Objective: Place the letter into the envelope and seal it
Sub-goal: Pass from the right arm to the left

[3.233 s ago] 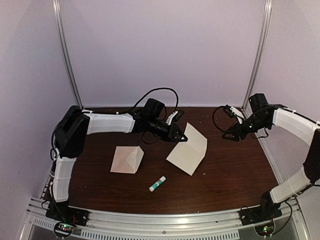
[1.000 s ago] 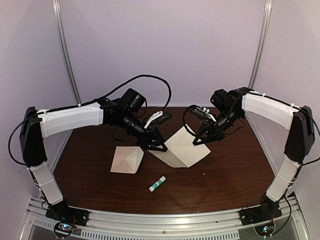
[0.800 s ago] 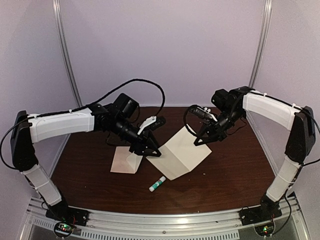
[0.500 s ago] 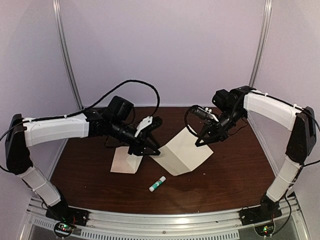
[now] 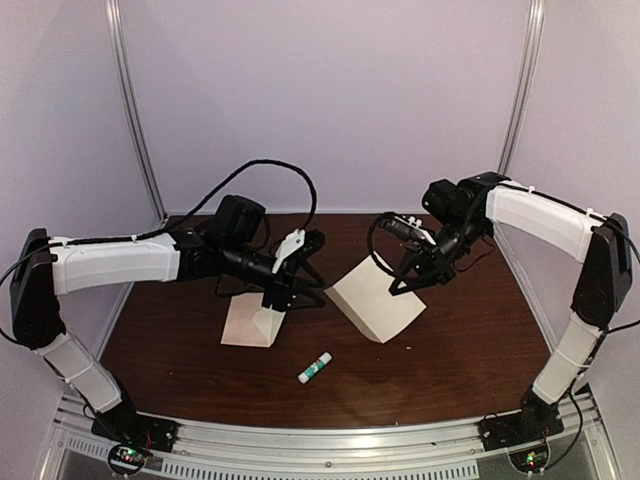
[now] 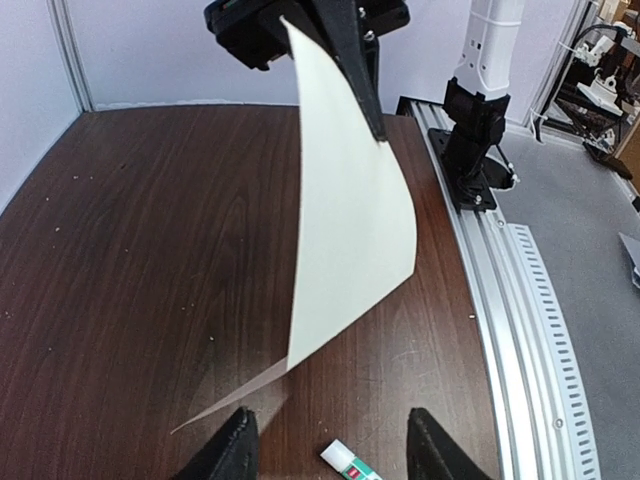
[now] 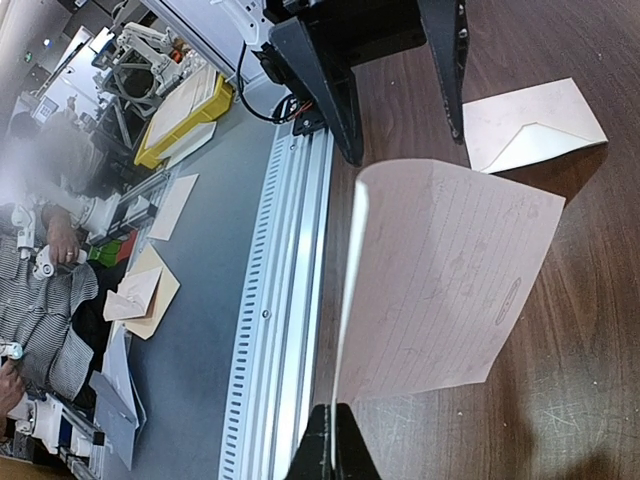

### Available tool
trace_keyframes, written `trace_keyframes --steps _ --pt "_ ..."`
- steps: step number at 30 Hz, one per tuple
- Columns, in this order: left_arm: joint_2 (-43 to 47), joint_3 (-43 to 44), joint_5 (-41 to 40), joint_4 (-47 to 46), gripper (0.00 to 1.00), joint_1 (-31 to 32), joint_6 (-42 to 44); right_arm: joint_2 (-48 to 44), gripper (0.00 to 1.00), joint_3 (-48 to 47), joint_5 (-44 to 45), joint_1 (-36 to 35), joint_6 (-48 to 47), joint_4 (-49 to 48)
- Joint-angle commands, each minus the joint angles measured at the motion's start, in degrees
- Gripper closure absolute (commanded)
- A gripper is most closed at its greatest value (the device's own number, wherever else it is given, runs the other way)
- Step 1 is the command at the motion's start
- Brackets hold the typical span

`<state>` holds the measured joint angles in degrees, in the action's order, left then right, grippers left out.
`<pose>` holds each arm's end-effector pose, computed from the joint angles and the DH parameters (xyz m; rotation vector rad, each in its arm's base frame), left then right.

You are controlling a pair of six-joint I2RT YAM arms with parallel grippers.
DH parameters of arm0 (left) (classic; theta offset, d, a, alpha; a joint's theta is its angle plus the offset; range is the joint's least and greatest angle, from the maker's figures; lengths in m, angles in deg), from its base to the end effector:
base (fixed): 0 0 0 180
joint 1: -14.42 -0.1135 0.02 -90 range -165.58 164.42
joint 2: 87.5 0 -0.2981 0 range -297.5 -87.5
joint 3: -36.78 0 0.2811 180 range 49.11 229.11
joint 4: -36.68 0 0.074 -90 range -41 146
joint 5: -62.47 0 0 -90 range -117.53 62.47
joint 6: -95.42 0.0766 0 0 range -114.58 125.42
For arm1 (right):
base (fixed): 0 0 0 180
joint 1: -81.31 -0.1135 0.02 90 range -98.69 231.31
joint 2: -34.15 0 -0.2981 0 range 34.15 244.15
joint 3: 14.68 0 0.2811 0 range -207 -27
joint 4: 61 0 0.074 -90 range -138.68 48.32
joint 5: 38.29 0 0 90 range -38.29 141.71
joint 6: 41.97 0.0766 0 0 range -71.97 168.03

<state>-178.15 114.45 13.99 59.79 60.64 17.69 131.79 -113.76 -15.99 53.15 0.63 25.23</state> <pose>0.2425 -0.3264 0.2711 1.4436 1.7109 -1.1233 0.2751 0.2277 0.3134 -1.5347 1.8599 1.5755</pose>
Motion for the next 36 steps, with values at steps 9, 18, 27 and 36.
trace_keyframes --steps 9,18,27,36 --pt "-0.6 -5.4 -6.4 -14.4 0.42 3.1 -2.2 -2.5 1.0 -1.1 -0.5 -2.3 -0.4 1.9" --pt "-1.5 -4.2 -1.5 -9.0 0.58 4.7 1.2 -3.9 1.0 -1.5 2.3 -3.3 1.6 -0.1" --pt "-0.6 -5.3 0.6 -8.2 0.83 4.8 1.3 -4.2 1.0 -1.5 4.1 -3.2 2.9 -1.5" --pt "-0.4 -5.4 1.9 -6.6 0.96 4.7 2.2 -4.0 1.0 -1.5 6.1 -3.1 4.9 -3.1"
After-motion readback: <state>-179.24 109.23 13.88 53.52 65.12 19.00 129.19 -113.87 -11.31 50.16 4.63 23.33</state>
